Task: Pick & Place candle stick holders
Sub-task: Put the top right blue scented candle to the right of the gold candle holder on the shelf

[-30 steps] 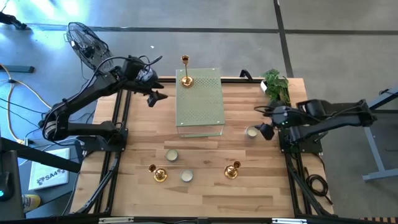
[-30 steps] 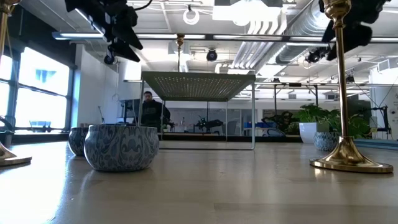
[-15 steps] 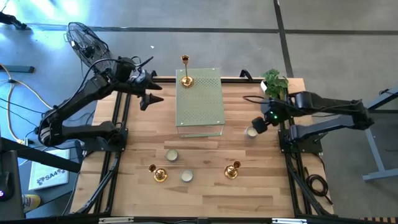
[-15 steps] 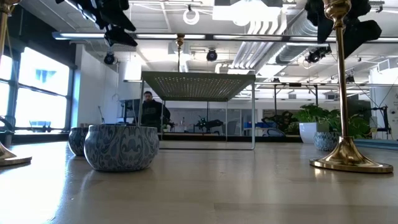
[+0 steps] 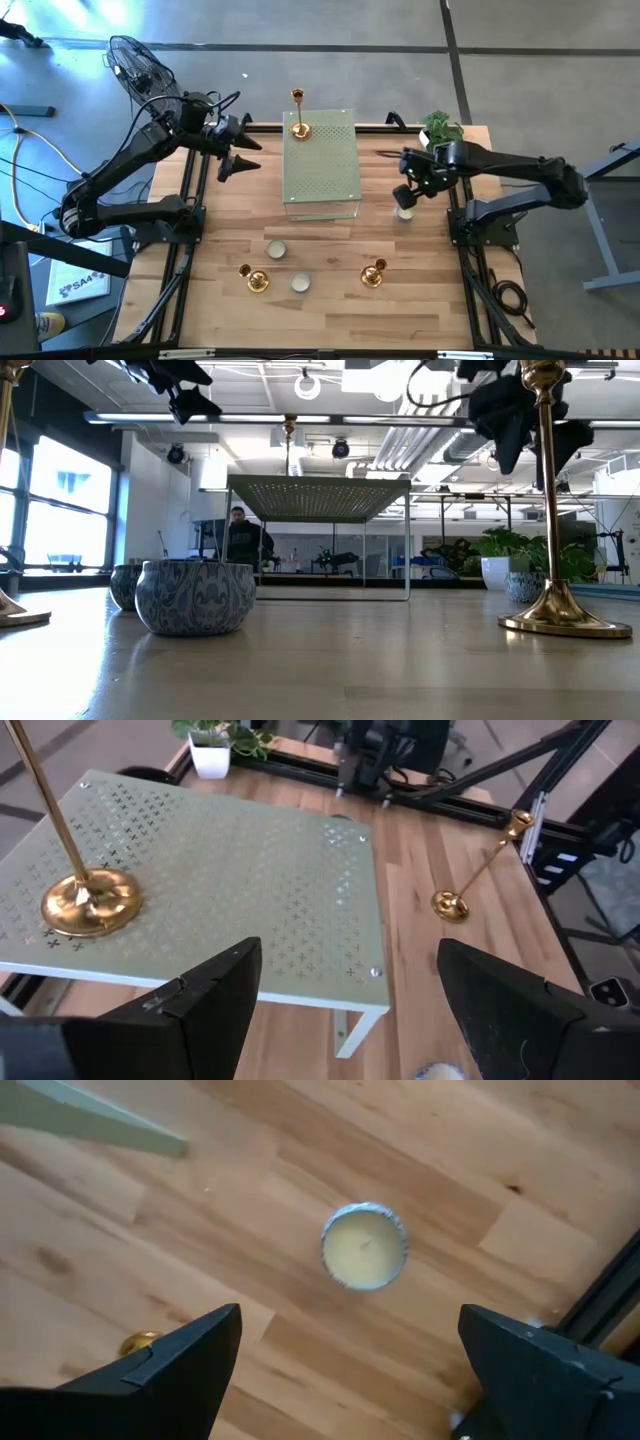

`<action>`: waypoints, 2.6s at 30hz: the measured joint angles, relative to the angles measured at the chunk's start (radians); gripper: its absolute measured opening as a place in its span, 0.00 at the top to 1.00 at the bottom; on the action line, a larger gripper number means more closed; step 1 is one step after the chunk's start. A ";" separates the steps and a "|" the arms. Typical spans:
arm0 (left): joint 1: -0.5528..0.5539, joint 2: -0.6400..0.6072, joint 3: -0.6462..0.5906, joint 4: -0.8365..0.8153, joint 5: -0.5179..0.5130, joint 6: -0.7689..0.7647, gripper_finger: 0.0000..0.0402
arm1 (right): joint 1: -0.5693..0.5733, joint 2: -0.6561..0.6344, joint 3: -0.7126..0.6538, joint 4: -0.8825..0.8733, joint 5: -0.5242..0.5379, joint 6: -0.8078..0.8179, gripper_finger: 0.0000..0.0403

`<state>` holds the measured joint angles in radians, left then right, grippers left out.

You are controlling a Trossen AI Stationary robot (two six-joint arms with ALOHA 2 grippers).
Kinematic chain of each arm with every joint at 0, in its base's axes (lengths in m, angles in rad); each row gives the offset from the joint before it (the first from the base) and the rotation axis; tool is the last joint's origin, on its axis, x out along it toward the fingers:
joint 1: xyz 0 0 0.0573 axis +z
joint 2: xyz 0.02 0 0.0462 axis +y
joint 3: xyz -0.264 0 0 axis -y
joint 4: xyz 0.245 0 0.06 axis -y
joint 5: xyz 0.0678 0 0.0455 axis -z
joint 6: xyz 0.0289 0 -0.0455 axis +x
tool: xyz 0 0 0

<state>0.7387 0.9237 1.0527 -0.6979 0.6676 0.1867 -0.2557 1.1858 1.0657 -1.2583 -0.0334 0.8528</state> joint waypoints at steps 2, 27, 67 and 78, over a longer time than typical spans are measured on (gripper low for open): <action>0.000 0.000 0.000 0.000 0.000 0.000 0.26 | -0.025 0.028 0.000 0.004 0.000 -0.033 0.08; 0.000 0.000 0.000 -0.009 0.086 0.019 0.26 | -0.007 0.246 -0.002 0.008 0.012 -0.119 0.08; 0.000 0.001 0.000 0.015 0.083 0.016 0.26 | -0.028 0.153 -0.384 0.456 -0.055 -0.171 0.08; 0.000 0.001 0.000 0.015 0.081 0.018 0.26 | -0.026 0.153 -0.384 0.464 -0.116 -0.084 0.08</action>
<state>0.7387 0.9245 1.0527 -0.6830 0.7490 0.2047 -0.2813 1.3392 0.6815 -0.7940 -0.1491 0.7683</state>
